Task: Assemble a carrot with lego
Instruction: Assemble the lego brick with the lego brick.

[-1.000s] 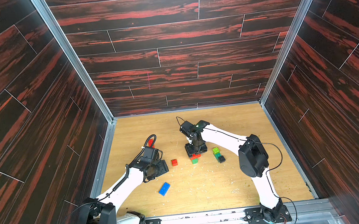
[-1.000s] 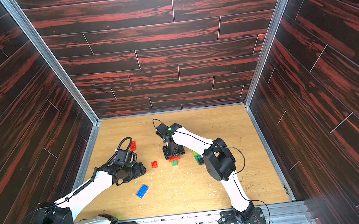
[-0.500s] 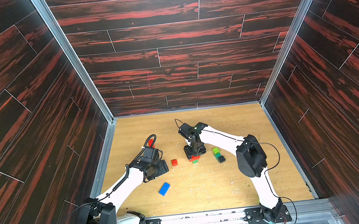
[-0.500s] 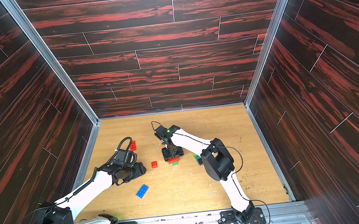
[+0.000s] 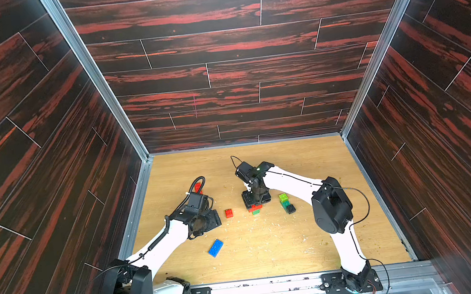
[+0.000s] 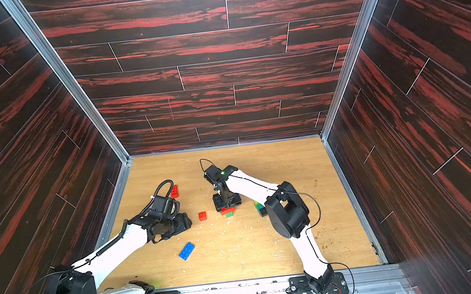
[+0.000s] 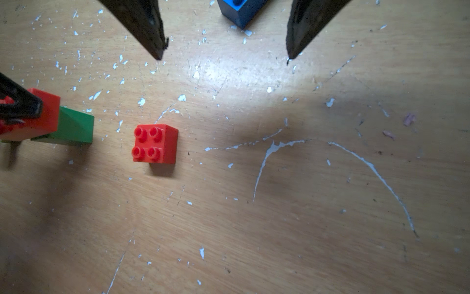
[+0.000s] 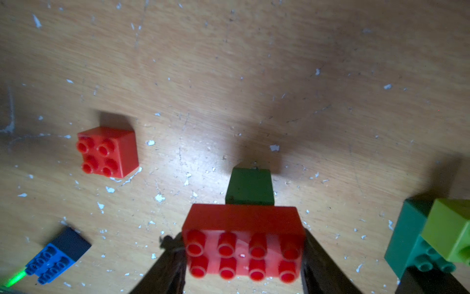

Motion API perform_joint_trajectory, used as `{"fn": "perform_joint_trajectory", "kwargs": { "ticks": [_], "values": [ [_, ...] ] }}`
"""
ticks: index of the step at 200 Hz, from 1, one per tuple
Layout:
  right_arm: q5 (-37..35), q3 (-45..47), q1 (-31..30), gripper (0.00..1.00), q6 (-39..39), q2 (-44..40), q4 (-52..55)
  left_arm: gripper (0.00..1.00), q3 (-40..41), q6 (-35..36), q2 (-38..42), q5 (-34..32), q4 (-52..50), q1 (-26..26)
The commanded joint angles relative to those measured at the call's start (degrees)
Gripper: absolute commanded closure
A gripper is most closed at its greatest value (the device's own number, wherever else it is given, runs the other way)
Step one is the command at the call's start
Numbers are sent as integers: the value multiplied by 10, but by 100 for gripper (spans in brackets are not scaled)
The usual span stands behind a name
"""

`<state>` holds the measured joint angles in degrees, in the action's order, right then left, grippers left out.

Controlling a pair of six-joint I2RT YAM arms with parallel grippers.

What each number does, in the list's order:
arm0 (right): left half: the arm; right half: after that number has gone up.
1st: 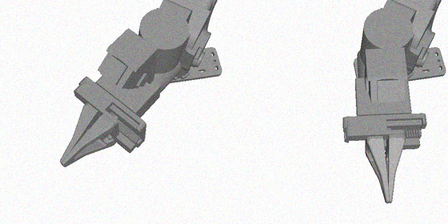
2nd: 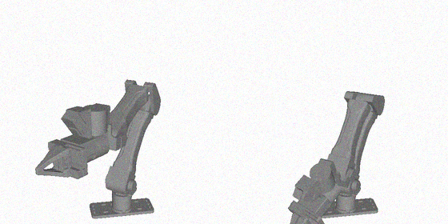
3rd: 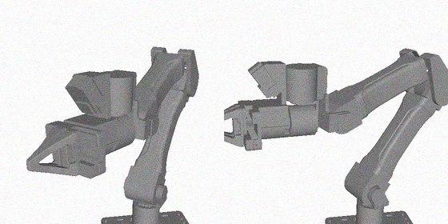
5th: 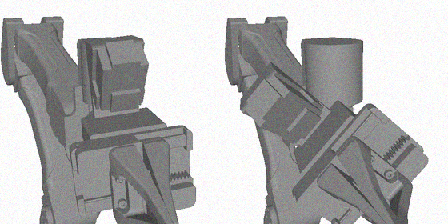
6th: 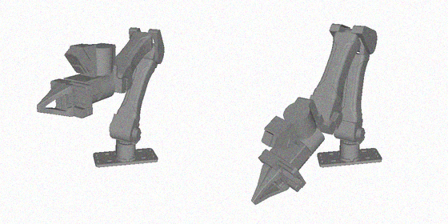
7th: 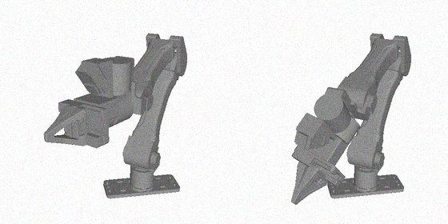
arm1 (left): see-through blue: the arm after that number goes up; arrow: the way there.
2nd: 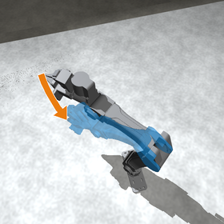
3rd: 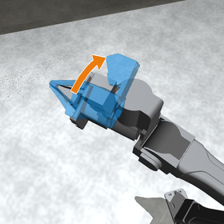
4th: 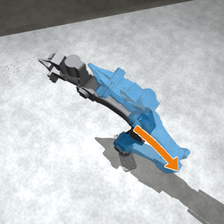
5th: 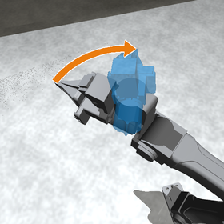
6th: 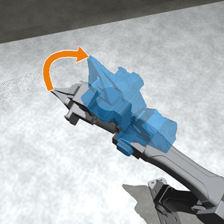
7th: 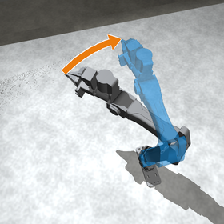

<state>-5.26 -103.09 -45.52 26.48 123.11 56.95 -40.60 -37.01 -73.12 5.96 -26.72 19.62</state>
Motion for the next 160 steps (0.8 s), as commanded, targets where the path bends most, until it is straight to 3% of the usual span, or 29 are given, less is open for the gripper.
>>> {"fn": "perform_joint_trajectory", "kwargs": {
  "ticks": [1,30,94,160],
  "values": [
    [-13,27,3,48,-10,49,28,24,-18,6,-3,-2,-7,0],
    [-30,43,4,48,-29,48,30,24,-20,10,-3,-3,-11,0],
    [24,31,1,50,-10,62,40,24,-25,13,-12,-2,-10,0],
    [17,-43,0,35,65,67,97,23,-32,12,-17,-2,-9,0]
  ]
}}
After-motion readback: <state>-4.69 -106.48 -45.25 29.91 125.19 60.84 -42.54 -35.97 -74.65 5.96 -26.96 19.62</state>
